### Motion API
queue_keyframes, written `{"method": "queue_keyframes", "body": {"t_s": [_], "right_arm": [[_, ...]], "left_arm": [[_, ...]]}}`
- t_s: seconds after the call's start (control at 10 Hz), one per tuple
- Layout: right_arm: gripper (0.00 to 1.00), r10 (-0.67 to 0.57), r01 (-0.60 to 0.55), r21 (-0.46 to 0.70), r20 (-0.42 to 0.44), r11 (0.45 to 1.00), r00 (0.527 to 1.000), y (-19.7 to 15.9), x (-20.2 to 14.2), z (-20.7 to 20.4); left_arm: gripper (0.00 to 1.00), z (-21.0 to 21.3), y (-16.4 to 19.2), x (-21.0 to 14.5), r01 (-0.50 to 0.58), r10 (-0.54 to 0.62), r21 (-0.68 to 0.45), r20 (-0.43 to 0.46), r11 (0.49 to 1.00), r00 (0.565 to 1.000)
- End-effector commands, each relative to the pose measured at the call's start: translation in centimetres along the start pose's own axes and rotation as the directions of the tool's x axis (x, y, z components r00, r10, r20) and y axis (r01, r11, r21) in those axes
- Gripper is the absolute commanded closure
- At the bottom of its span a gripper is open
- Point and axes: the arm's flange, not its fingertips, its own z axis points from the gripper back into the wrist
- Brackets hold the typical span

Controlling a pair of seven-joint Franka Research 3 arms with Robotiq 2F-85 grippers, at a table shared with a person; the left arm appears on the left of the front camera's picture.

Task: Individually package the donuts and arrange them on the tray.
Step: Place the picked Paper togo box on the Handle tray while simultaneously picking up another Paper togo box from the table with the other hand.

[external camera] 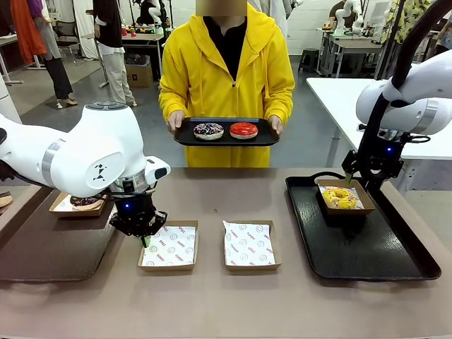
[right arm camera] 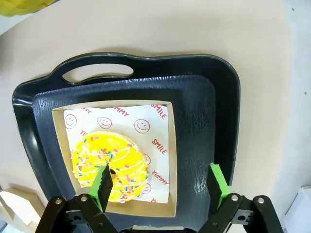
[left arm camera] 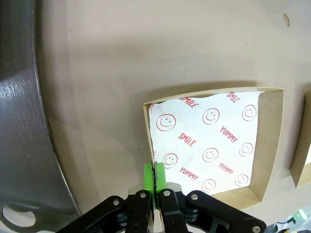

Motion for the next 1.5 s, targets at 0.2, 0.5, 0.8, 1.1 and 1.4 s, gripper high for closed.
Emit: {"method": "queue_keyframes", "body": {"t_s": [0.2, 0.5, 0.8, 1.1, 1.4], "right_arm": [[0.0, 0.033, -0.036, 0.113, 0.028, 0.993, 0.999, 0.2, -4.2, 2.6], [0.0, 0.092, -0.112, 0.425, 0.067, 0.898, 0.993, -2.0, -11.3, 8.6], [0.0, 0.015, -0.125, 0.629, 0.178, 0.767, 0.984, -6.6, -17.4, 12.7], [0.0, -0.135, -0.113, 0.798, 0.237, 0.592, 0.962, -12.9, -21.8, 13.6], [0.0, -0.231, -0.108, 0.899, 0.223, 0.425, 0.947, -18.0, -24.5, 12.8]], "left_arm": [[1.0, 1.7, -0.3, 0.4, -0.027, 0.026, 0.019, 0.053, 0.999, 0.998], [1.0, 7.6, -0.1, 2.1, -0.04, 0.039, 0.017, 0.087, 0.999, 0.995], [1.0, 13.5, -1.5, 3.4, -0.038, 0.034, 0.019, 0.163, 0.999, 0.986], [1.0, 17.1, -2.3, 5.9, -0.087, 0.078, 0.036, 0.202, 0.996, 0.976], [1.0, 18.7, -2.5, 7.8, -0.112, 0.1, 0.045, 0.222, 0.993, 0.97]]}}
